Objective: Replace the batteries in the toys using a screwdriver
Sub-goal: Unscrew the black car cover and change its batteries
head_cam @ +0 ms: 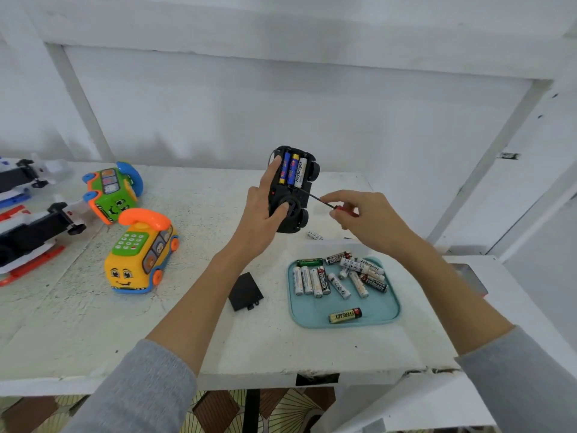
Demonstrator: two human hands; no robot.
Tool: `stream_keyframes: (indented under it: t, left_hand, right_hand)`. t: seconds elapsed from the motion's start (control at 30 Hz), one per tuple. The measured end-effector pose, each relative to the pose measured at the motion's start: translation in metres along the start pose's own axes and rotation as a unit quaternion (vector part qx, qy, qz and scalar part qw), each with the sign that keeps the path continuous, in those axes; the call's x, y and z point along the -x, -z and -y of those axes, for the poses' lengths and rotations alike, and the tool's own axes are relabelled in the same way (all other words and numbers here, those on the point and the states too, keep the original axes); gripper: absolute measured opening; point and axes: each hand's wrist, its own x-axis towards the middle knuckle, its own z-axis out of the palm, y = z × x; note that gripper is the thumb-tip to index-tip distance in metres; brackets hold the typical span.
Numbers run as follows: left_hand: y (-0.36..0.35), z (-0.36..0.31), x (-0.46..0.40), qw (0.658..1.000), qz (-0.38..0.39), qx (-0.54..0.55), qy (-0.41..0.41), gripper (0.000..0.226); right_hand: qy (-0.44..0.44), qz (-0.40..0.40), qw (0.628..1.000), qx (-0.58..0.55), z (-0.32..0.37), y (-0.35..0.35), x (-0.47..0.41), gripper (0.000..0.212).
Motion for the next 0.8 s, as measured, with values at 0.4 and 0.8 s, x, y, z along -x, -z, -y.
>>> stream_keyframes:
  t: [0.4,0.8]
  left_hand:
    - [-0.027,-0.005,-0.009,0.999,0.016,-0.011,0.034,0.072]
    - [-0.046,-0.018,-0.018,0.996,-0.038,0.065,0.046,0.077]
  right_hand:
    - [0.022,-0.025,0.996,0.085,-0.02,0.007,0.004,0.029]
    - [0.077,-0.121,0.985,0.092,-0.04,-0.023,0.004,0.033]
